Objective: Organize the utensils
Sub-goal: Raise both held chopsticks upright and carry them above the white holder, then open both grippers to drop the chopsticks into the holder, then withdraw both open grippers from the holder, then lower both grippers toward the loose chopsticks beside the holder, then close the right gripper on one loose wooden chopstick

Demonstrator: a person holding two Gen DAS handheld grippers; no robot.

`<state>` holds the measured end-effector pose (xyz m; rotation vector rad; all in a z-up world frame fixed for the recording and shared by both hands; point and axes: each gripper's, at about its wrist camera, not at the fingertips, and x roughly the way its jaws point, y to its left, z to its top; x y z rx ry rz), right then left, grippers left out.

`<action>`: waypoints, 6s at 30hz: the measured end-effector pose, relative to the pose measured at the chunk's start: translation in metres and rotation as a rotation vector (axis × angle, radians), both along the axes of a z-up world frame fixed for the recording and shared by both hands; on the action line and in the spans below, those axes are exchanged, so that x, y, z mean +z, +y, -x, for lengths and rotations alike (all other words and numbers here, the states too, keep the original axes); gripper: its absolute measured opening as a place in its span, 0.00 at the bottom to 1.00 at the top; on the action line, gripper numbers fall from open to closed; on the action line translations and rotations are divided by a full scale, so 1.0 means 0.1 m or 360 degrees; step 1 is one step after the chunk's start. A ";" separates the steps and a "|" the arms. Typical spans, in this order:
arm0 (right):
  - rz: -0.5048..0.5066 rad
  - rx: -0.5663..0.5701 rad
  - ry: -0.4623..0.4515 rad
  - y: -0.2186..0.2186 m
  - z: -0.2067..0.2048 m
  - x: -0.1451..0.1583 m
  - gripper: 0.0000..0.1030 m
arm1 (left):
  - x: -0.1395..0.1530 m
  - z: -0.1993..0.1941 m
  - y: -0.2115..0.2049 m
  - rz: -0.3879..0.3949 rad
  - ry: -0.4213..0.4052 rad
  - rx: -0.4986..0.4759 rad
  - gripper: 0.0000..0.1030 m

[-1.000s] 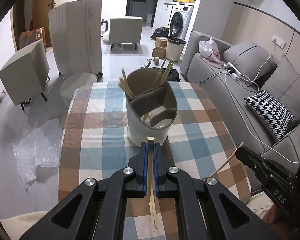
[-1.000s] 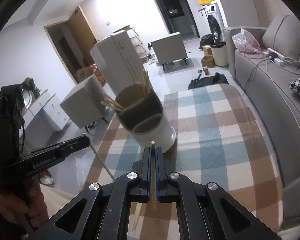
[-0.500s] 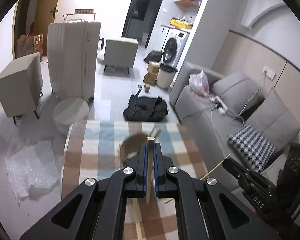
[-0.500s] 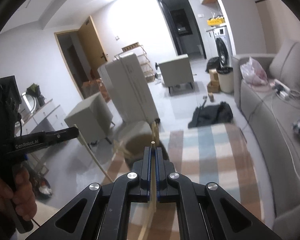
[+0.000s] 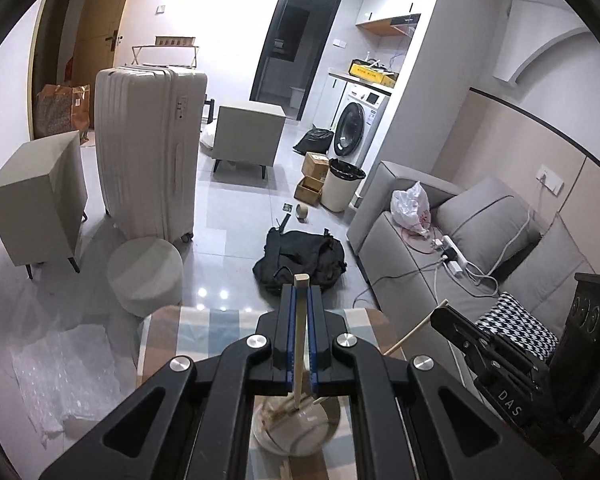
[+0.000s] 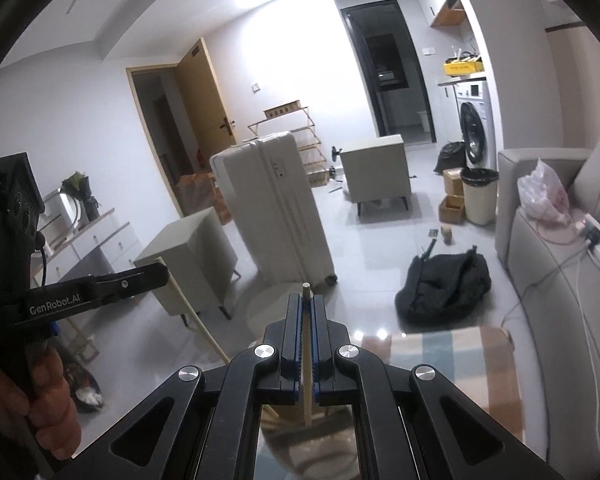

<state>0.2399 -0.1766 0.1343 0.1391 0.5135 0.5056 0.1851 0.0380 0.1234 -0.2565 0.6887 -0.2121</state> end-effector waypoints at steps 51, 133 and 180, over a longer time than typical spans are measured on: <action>0.0045 -0.0014 0.0390 -0.10 -0.11 -0.81 0.22 | -0.57 0.03 -0.12 -0.0102 0.0431 -0.0097 0.23; 0.0537 0.0091 0.0943 0.44 0.71 -2.62 0.47 | -1.81 0.97 0.52 0.0015 0.0697 0.0555 0.84; 0.0885 0.0102 0.0896 0.80 0.55 -2.78 0.08 | -1.99 0.89 0.78 0.0098 0.0874 0.0604 0.84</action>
